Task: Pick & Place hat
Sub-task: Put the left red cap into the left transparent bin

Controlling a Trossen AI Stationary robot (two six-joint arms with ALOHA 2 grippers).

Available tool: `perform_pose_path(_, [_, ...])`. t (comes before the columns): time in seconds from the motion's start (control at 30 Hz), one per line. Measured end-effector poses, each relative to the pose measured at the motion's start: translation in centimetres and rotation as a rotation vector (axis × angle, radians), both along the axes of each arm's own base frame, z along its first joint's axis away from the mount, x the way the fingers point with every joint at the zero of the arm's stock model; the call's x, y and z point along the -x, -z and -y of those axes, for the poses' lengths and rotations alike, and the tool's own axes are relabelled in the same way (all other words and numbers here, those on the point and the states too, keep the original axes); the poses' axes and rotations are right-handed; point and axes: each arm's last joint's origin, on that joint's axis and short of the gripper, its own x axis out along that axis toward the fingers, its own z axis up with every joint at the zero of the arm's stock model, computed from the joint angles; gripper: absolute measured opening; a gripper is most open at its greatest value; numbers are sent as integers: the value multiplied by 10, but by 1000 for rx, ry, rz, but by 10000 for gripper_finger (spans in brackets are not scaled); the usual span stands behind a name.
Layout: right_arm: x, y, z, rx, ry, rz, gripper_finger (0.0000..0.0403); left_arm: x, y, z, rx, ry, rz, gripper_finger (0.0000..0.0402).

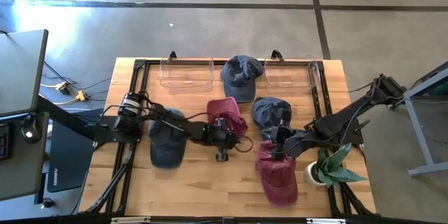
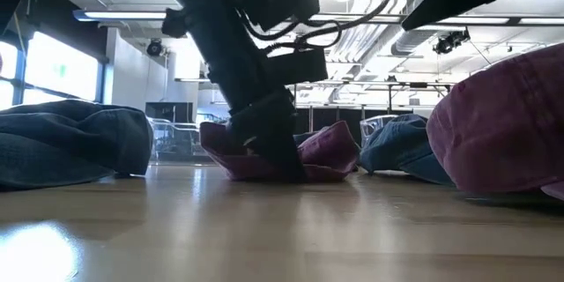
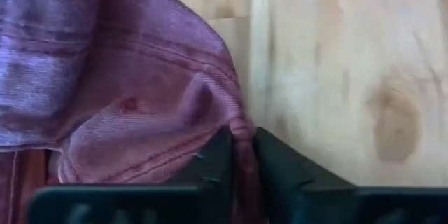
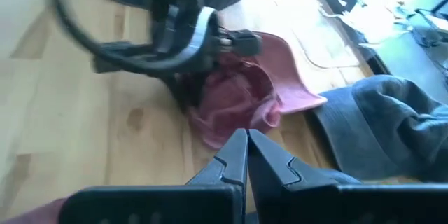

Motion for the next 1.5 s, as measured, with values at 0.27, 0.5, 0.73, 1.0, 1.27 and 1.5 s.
perform_pose_path(0.27, [0,0,-1,-7,-35,-13,9,-4,-55,0,88,6,83,14])
perform_pose_path(0.5, [0,1,-2,-26,-56,-23,3,31,-156,-12,139,-11,339,8])
perform_pose_path(0.73, [0,1,-3,-40,-72,-28,5,92,-232,-40,96,-180,523,9])
perform_pose_path(1.0, [-1,0,-2,-37,-69,-21,2,145,-261,-74,-72,-445,561,9])
perform_pose_path(1.27, [-1,-1,-1,-9,-38,-5,7,179,-269,-114,-323,-712,479,9])
perform_pose_path(1.5, [-1,-1,-1,-9,-38,-4,5,197,-258,-150,-374,-853,316,9])
